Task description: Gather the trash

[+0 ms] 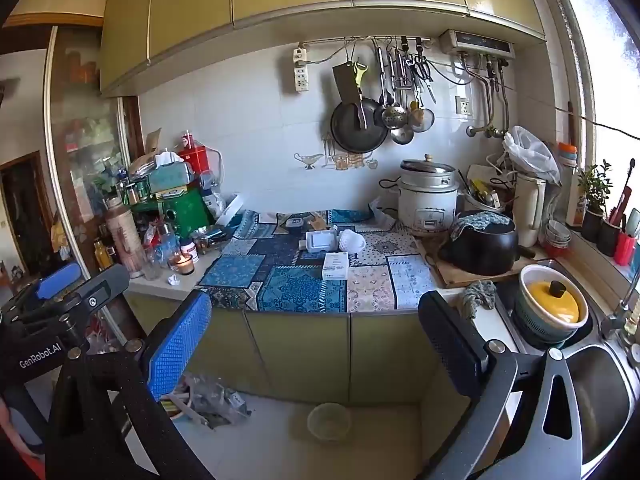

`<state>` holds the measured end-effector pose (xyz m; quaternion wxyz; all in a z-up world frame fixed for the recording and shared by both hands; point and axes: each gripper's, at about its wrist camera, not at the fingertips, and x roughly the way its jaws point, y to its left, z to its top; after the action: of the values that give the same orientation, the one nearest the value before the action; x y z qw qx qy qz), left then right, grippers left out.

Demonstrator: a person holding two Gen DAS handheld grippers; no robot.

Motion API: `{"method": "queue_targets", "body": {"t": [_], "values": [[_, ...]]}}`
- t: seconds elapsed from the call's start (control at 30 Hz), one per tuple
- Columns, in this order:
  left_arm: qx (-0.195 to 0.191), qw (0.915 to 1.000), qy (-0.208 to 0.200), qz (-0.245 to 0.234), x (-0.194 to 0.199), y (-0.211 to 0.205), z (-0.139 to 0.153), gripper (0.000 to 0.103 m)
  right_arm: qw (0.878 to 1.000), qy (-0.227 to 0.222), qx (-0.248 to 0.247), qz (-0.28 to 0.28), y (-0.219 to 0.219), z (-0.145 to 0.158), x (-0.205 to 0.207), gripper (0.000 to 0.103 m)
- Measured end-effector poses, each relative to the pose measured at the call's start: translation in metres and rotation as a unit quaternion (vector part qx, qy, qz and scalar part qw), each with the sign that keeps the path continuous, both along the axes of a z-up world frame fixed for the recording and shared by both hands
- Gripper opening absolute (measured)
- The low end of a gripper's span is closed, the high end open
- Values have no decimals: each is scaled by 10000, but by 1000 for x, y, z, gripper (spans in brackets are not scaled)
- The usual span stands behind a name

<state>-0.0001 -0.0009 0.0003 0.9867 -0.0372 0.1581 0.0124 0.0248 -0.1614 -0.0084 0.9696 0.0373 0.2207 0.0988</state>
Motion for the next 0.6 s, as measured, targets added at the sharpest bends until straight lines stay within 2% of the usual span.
{"method": "queue_targets", "body": {"t": [0.13,0.6], "values": [[-149,9999,28,-30,0,0,0,103,10000,-11,-23,-5,0,0,0,103],[-138,9996,200,-124,5,2,-3,103,9999,127,-91,-50,-1,-8,4,103]]}}
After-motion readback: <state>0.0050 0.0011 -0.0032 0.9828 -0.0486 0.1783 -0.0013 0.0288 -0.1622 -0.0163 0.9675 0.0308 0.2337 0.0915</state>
